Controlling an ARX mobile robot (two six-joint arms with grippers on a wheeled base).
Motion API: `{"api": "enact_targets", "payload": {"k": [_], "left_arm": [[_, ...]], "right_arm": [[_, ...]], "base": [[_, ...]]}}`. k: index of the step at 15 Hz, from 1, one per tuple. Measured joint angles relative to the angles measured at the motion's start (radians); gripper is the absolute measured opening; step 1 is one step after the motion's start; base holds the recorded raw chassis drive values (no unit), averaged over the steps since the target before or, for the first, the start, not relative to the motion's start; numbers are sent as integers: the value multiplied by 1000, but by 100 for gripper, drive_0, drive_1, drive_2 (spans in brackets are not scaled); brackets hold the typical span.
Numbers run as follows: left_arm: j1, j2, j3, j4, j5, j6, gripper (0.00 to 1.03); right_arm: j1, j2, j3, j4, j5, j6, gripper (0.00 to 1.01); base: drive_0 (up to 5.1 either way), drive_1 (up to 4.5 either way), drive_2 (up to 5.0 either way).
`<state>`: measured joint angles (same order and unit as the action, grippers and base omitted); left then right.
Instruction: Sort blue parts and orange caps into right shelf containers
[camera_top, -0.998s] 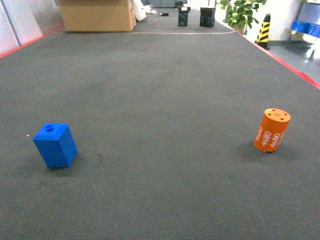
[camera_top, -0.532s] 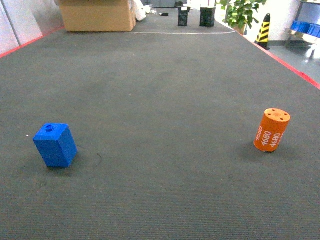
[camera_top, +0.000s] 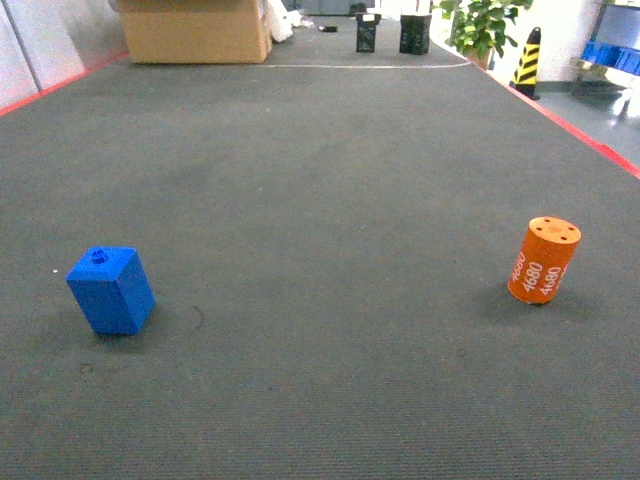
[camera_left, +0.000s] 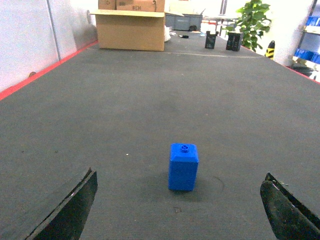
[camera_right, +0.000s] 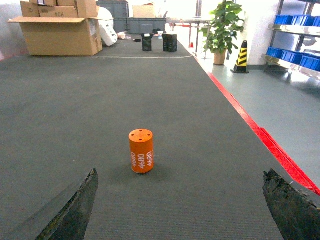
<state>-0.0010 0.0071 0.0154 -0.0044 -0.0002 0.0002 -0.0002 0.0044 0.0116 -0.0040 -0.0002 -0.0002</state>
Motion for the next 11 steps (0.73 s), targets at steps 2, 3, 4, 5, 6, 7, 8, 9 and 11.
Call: {"api": "enact_targets", "payload": {"k": [2,3,4,5,6,7,8,9,11], "left_arm": [[0,0,0,0,0,0,98],[0,0,0,0,0,0,98],[0,0,0,0,0,0,98],[0,0,0,0,0,0,98],[0,0,0,0,0,0,98],[0,0,0,0,0,0,98],[0,0,0,0,0,0,98],[0,0,0,0,0,0,98],[0,0,0,0,0,0,98]], "right_arm": [[0,0,0,0,0,0,98],[0,0,0,0,0,0,98],[0,0,0,0,0,0,98],[0,0,0,0,0,0,98],[0,0,0,0,0,0,98],[0,0,0,0,0,0,98],[0,0,0,0,0,0,98],[0,0,0,0,0,0,98],[0,0,0,0,0,0,98]], "base": [[0,0,0],[0,0,0],[0,0,0],[0,0,0],[0,0,0],[0,0,0],[0,0,0],[0,0,0],[0,0,0]]}}
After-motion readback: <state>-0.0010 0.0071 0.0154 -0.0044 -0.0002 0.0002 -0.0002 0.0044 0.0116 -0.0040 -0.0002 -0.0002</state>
